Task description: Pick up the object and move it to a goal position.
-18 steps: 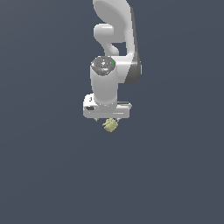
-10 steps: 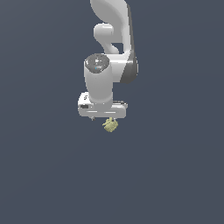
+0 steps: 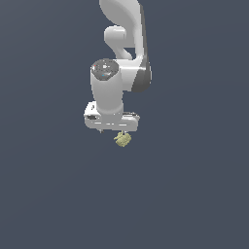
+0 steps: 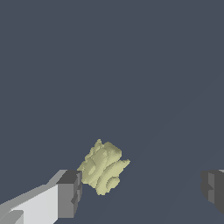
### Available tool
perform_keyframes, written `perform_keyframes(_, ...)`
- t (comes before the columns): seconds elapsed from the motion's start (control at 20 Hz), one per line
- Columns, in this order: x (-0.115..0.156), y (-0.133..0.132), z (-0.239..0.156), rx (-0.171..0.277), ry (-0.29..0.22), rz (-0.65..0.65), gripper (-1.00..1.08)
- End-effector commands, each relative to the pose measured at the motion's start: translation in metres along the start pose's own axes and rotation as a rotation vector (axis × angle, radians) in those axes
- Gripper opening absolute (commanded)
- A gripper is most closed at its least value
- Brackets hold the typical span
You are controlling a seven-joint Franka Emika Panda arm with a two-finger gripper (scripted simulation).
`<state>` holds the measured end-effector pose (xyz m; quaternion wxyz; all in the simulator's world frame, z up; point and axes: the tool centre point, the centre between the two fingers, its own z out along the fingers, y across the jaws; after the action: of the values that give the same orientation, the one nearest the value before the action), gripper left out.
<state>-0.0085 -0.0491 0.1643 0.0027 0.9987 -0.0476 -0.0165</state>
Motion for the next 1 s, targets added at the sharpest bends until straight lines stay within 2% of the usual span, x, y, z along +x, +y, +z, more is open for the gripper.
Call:
perform_keyframes(0.0, -0.001, -0.001, 0.002, 0.001, 0.001, 0.017, 1.00)
perform_keyframes(0.45, -0.012, -0.011, 0.020, 0.005, 0.007, 0.148, 1.00)
perform_keyframes(0.95, -0.033, -0.026, 0.050, 0.012, 0.019, 0.392, 1.00)
